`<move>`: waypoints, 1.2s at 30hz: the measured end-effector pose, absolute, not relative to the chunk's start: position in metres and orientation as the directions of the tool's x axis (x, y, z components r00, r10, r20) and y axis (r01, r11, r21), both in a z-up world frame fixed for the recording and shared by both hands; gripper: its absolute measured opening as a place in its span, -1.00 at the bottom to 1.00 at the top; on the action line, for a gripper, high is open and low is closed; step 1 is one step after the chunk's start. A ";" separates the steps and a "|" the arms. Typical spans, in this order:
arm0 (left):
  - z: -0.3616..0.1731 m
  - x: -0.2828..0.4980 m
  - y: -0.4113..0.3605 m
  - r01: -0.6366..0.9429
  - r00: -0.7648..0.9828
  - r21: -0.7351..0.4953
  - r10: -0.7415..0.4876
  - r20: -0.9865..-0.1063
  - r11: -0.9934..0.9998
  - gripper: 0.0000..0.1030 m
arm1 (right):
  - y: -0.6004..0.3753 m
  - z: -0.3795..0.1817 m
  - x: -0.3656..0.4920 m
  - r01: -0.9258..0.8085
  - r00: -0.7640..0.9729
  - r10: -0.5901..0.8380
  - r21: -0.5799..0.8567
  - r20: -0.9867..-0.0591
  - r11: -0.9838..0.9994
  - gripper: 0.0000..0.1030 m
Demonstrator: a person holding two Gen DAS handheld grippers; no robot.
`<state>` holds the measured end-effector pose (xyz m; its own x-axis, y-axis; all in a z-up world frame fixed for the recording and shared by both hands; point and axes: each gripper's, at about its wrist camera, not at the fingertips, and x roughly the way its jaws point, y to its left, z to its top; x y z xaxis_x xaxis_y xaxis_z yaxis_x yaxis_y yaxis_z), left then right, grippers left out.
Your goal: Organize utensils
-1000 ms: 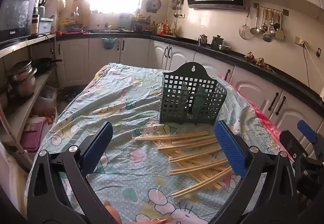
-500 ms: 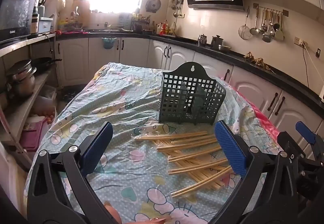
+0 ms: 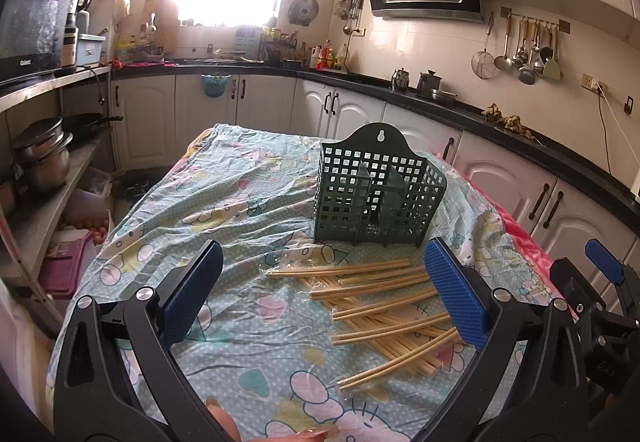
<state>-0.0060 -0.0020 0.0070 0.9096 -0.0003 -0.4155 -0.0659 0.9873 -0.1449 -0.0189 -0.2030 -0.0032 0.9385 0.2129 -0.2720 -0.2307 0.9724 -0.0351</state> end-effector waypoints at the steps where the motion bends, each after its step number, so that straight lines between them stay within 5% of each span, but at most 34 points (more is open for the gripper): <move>1: 0.007 -0.006 -0.002 -0.066 0.910 -0.143 0.000 -0.415 0.987 0.81 | -0.203 -0.003 -0.019 -0.231 0.938 0.213 -0.036 -0.272 0.972 0.88; 22: 0.005 -0.003 0.004 -0.077 0.909 -0.150 0.008 -0.416 0.986 0.81 | -0.200 0.001 -0.022 -0.255 0.934 0.234 -0.044 -0.269 0.966 0.88; 36: -0.011 0.016 0.054 -0.152 0.862 -0.234 0.013 -0.507 0.960 0.81 | -0.185 0.005 -0.001 -0.375 0.874 0.344 -0.026 -0.344 0.927 0.88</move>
